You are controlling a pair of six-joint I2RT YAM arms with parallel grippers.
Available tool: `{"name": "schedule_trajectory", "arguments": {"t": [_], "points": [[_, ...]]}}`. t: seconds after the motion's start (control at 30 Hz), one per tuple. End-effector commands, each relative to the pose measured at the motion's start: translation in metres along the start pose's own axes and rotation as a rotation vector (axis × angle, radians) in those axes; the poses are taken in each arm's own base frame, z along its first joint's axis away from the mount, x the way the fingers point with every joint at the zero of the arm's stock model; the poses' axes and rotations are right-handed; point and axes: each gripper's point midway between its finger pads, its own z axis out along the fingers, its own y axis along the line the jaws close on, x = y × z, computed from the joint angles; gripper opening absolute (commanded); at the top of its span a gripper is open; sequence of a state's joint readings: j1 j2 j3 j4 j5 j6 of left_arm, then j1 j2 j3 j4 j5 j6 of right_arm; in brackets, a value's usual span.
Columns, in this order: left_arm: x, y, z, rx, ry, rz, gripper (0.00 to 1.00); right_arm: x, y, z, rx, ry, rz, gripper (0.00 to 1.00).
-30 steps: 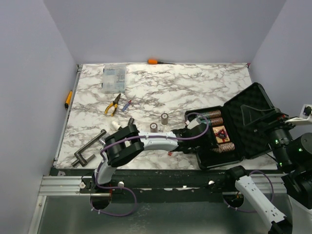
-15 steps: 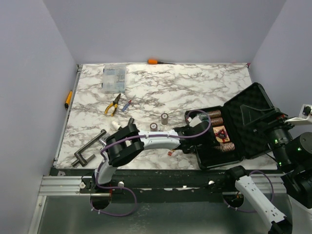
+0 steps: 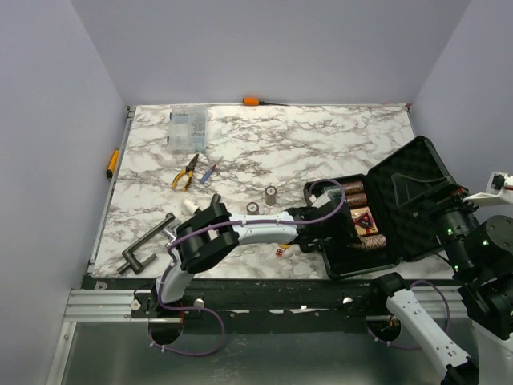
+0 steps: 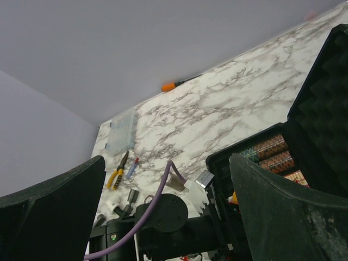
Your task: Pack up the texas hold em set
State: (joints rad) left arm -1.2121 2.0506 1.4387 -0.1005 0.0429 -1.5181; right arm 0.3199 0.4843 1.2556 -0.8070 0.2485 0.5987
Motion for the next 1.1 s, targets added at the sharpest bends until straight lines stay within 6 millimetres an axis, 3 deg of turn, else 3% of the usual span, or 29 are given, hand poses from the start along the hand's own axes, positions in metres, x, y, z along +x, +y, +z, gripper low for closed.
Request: {"name": "schedule_trajectory", "arguments": {"t": [0.0,0.07,0.17,0.23,0.4,0.57,0.7,0.87,1.07], "points": [[0.014,-0.006,0.001,-0.006,0.104,-0.012,0.47,-0.004,0.001,-0.005,-0.015,-0.027,0.030,1.00],[0.017,-0.006,0.000,-0.020,0.153,-0.020,0.53,-0.003,0.001,-0.005,-0.014,-0.022,0.036,1.00],[0.017,-0.006,-0.004,-0.028,0.165,-0.007,0.73,0.001,0.001,-0.006,-0.013,-0.008,0.051,1.00],[0.018,-0.007,-0.007,-0.025,0.178,-0.003,0.81,0.004,0.001,-0.006,-0.017,0.002,0.059,1.00],[0.017,-0.013,-0.020,0.000,0.195,0.026,0.83,0.006,0.003,-0.004,-0.023,0.009,0.078,1.00],[0.018,-0.046,-0.046,0.099,0.209,0.098,0.83,0.004,0.004,-0.003,-0.021,0.009,0.077,1.00],[0.020,-0.059,-0.070,0.145,0.209,0.141,0.83,0.001,0.005,-0.003,-0.015,0.005,0.070,1.00],[0.002,-0.056,-0.107,0.151,0.105,0.208,0.82,0.005,0.001,-0.002,0.023,0.048,0.054,1.00],[-0.033,-0.026,-0.151,0.086,-0.038,0.276,0.80,0.034,-0.015,0.006,0.119,0.188,0.022,1.00]]}}
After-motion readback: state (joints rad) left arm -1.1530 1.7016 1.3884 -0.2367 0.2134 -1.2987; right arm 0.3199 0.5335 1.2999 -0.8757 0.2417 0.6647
